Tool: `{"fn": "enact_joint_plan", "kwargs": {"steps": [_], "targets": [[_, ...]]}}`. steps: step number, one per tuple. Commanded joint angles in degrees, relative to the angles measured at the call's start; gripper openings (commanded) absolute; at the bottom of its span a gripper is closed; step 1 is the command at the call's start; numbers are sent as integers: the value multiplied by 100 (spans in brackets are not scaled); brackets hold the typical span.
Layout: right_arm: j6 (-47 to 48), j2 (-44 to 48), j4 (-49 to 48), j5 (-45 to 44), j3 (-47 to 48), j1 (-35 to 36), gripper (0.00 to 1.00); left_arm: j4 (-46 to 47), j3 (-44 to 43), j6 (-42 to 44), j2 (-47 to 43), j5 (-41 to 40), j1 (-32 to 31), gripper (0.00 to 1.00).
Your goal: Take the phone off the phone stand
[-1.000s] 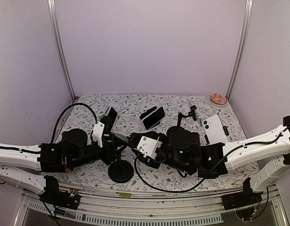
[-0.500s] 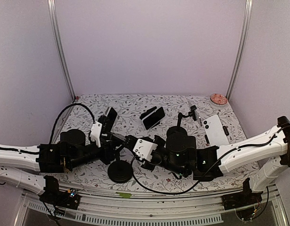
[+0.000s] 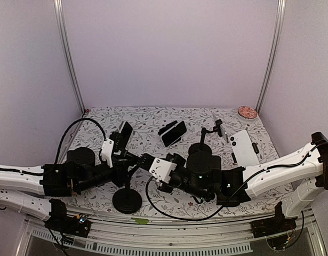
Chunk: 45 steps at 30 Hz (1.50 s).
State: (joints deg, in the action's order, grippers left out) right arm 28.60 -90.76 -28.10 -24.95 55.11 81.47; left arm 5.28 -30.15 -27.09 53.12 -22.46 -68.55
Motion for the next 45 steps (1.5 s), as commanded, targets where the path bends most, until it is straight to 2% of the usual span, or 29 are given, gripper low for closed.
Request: {"fn": "enact_joint_plan", "kwargs": {"steps": [1, 12, 24, 45], "targets": [[-82, -43, -133, 26, 52, 94, 3, 729, -81, -38, -171, -156, 35, 11], [-148, 323, 219, -127, -54, 379, 0, 495, -101, -170, -118, -593, 130, 11], [-502, 1093, 450, -58, -540, 460, 0, 476, -48, -205, -125, -635, 277, 10], [-571, 1058, 560, 26, -449, 463, 0, 623, 27, -121, -207, -481, 275, 10]]}}
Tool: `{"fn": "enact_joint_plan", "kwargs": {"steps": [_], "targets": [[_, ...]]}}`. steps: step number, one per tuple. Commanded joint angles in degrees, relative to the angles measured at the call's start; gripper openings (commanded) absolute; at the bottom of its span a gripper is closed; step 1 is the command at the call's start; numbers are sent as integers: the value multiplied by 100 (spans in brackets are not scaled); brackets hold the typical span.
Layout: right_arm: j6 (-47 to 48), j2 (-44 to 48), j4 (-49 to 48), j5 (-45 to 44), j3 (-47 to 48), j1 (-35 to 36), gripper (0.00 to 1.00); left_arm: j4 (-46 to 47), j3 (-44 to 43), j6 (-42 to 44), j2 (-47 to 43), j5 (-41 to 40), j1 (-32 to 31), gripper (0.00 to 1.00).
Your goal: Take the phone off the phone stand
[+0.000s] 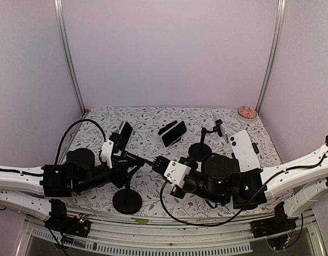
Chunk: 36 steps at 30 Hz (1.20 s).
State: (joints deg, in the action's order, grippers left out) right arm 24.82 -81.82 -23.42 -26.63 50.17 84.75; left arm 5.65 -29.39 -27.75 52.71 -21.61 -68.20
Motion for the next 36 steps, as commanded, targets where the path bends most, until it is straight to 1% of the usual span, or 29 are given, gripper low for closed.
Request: {"fn": "enact_joint_plan", "kwargs": {"steps": [1, 5, 11, 13, 15, 17, 19, 22, 25, 29, 32, 36], "targets": [[-209, 211, 152, 209, 45, 130, 0, 586, -50, -55, -165, -583, 244, 10], [-303, 432, 402, 236, 57, 138, 0, 578, -50, -55, -164, -654, 246, 10], [-482, 1105, 870, 181, 22, 191, 0, 501, -52, -29, -179, -815, 279, 10], [-569, 1322, 987, 81, -14, 198, 0, 463, -58, -20, -203, -870, 291, 10], [-657, 1469, 970, -224, -82, 191, 0, 472, -51, 35, -246, -918, 303, 10], [-745, 1513, 775, -613, -219, 181, 0, 536, -33, 134, -289, -1033, 316, 10], [-802, 1503, 473, -755, -459, 68, 0, 562, -70, 250, -289, -1254, 327, 10], [-1110, 1545, 60, -507, -804, -354, 0, 547, -170, 366, -251, -1540, 442, 10], [-1180, 1609, -289, -291, -1058, -653, 0, 350, -417, 395, -185, -1473, 738, 11], [-1260, 1679, -621, 235, -1200, -1051, 0, 15, -907, 534, -68, -1569, 1048, 11], [-1387, 1614, -916, 570, -1289, -1277, 0, -78, -1182, 682, -24, -1620, 1344, 11], [-1507, 1285, -1261, 744, -1403, -1333, 0, -243, -1609, 867, 128, -1615, 1931, 11]]}}
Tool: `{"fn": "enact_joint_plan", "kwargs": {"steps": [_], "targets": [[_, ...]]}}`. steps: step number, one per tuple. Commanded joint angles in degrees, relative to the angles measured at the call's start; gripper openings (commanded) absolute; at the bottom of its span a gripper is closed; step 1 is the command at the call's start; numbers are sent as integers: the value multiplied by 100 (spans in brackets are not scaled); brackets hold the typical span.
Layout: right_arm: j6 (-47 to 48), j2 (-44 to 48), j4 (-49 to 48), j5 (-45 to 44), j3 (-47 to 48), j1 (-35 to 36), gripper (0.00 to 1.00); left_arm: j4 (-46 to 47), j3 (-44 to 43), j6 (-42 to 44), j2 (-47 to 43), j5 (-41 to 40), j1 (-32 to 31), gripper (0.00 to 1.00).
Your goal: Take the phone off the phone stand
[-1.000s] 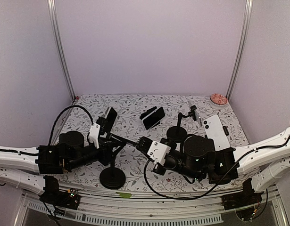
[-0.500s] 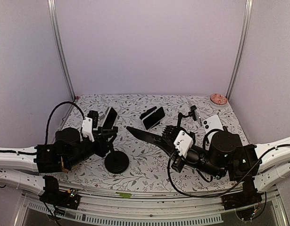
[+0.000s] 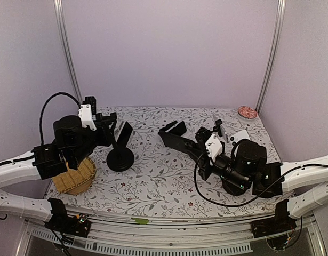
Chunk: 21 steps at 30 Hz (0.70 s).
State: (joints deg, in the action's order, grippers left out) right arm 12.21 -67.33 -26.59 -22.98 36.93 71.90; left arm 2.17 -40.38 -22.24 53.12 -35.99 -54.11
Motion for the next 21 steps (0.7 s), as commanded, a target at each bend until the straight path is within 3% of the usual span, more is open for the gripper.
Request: {"fn": "enact_joint_plan", "kwargs": {"steps": [1, 9, 15, 21], "targets": [[-274, -225, -1008, 413, -104, -48, 0, 83, -623, 379, 131, -155, 705, 11], [-365, -1215, -1891, 629, -339, -62, 0, 186, -1310, 611, 612, 628, 2241, 11], [-458, -1914, -2687, 1010, -443, -110, 0, 611, -1595, 381, 1501, 1395, 3503, 11], [-554, -2347, -3013, 1137, -526, -111, 0, 1053, -1814, 237, 2437, 1680, 4159, 10]]}}
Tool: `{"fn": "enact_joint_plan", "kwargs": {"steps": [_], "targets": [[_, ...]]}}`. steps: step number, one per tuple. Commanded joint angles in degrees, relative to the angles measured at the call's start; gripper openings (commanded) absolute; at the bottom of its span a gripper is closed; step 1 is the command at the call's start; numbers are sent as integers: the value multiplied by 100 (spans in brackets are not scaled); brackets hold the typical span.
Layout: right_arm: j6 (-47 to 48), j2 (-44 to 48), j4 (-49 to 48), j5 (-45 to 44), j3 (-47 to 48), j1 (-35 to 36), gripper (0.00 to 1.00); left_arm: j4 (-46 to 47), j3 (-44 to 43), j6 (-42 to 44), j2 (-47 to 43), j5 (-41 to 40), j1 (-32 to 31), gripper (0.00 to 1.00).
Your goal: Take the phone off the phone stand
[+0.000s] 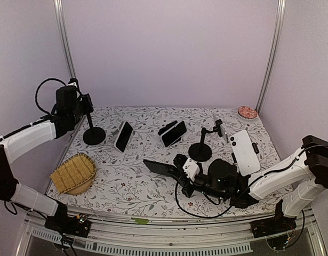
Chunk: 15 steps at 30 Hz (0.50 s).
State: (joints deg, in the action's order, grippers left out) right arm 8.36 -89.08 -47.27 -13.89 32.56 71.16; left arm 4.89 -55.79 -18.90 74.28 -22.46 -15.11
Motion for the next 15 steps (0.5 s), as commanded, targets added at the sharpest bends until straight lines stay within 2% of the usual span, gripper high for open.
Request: {"fn": "enact_joint_plan", "kwargs": {"steps": [1, 8, 15], "targets": [[-182, -224, -987, 277, -92, -37, 0, 905, -263, -108, 455, 373, 331, 10], [-361, -391, -1099, 461, -185, -37, 0, 1104, -526, -226, 1375, 658, 569, 10], [-549, -337, -1124, 448, -390, -33, 0, 1202, -306, -347, 1550, 680, 566, 16]]}}
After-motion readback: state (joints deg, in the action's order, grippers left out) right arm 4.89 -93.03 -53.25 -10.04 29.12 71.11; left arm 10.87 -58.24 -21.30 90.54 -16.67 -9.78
